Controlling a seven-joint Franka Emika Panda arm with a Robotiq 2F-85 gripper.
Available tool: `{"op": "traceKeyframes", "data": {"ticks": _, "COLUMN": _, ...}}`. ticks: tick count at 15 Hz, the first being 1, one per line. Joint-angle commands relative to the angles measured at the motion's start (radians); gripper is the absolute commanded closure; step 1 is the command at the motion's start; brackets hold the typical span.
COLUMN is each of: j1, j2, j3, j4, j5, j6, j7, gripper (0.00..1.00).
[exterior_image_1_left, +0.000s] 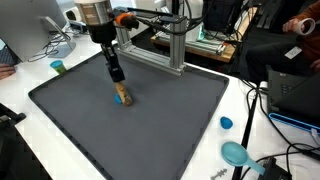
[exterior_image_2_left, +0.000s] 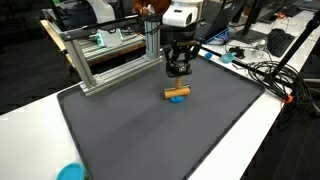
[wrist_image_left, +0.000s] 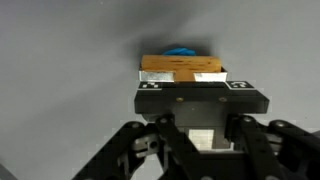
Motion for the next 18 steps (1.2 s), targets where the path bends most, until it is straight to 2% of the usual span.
{"op": "traceKeyframes", "data": {"ticks": 1, "j1": 0.041, "j2": 0.004, "j3": -0.048, "j4": -0.006, "j5": -0.063, "j6": 0.068, "j7": 0.074, "gripper": 0.78}}
{"op": "traceKeyframes", "data": {"ticks": 8, "j1": 0.081, "j2": 0.020, "j3": -0.081, "j4": -0.004, "j5": -0.145, "j6": 0.058, "j7": 0.150, "gripper": 0.78}}
{"op": "traceKeyframes", "data": {"ticks": 18, "j1": 0.046, "j2": 0.065, "j3": -0.069, "j4": 0.030, "j5": -0.056, "j6": 0.097, "j7": 0.208, "gripper": 0.78}}
